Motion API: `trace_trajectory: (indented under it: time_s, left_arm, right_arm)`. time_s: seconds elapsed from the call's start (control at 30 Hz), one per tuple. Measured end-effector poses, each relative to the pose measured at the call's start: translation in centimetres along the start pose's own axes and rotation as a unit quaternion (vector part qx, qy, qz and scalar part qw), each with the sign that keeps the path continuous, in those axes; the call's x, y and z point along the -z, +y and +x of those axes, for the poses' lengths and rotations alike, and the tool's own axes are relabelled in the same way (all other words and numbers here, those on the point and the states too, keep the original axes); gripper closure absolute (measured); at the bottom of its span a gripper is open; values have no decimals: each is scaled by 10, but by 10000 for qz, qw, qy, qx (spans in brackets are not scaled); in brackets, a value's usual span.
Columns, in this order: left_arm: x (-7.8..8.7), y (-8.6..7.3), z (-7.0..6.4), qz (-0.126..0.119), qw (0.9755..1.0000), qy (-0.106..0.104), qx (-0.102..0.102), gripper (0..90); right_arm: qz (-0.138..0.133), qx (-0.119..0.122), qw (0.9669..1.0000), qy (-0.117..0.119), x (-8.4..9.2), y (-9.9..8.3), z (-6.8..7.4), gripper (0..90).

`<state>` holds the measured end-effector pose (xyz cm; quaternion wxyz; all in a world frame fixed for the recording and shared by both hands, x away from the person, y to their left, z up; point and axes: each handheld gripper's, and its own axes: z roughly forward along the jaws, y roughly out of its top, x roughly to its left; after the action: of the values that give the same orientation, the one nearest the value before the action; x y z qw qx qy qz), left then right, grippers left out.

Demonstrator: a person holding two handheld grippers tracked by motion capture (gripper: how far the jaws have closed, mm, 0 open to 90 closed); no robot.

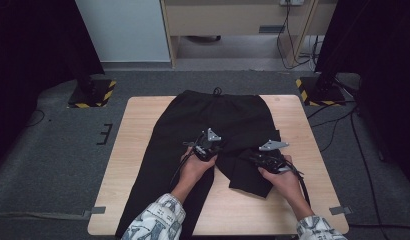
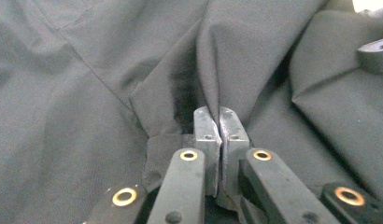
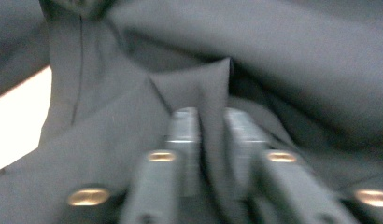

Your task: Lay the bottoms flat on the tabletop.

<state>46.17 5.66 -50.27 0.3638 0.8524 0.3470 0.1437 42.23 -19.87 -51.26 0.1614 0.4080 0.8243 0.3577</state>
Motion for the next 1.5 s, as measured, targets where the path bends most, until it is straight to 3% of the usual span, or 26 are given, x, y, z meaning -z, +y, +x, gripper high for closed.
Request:
trace_trajectory:
  time_s: [0.07, 0.17, 0.4, 0.47, 0.53, 0.6, 0.73, 0.8, 0.83, 0.93, 1.07, 1.13, 1.23, 1.37, 1.5]
  left_arm:
    - [2, 0, 1, -108, 9999, 59, 90, 875]
    - [3, 0, 3, -157, 9996, 168, 148, 875]
    - [1, 1, 14, -150, 9984, 409, 354, 875]
    - [1, 1, 17, -154, 9981, 423, 424, 873]
    - [0, -1, 21, -134, 9981, 385, 460, 867]
    - [0, -1, 20, -180, 9986, 272, 420, 810]
    - [6, -1, 13, -328, 9985, 343, 283, 626]
    - [9, -1, 11, -375, 9983, 399, 213, 560]
    - [15, -3, 7, -418, 9978, 515, 67, 524]
    - [24, -7, 3, -519, 9975, 463, 108, 484]
    - [33, -17, -6, -635, 9975, 247, 183, 482]
    - [35, -25, -11, -690, 9973, 167, 196, 482]
    - [37, -30, -17, -746, 9970, 135, 180, 481]
    - [51, -27, -20, -944, 9953, 127, 199, 479]
    - [52, -32, -26, -823, 9965, 125, 39, 469]
  right_arm:
    - [45, 25, 10000, 47, 2, -4, -1, 880]
    - [99, 34, 9999, 88, 14, -15, -1, 885]
    - [187, -41, 9995, 262, 61, -59, 4, 886]
    - [187, -98, 9993, 298, 66, -65, 4, 886]
    - [291, -212, 9982, 483, 83, -83, 9, 883]
    - [348, -270, 9972, 599, 93, -89, 11, 802]
    - [127, -250, 9989, 384, 103, -83, 8, 508]
    - [39, -291, 9990, 348, 104, -79, 6, 457]
    - [-109, -285, 9991, 284, 104, -69, 2, 378]
    - [-242, -376, 9987, 256, 97, -54, -3, 326]
    - [-368, -587, 9972, 283, 79, -35, -8, 328]
    - [-282, -655, 9969, 343, 68, -31, -9, 368]
    - [-8, -601, 9977, 321, 55, -34, -7, 458]
    - [146, -431, 9987, 227, 57, -46, -2, 391]
    - [179, -367, 9990, 204, 67, -63, 5, 363]
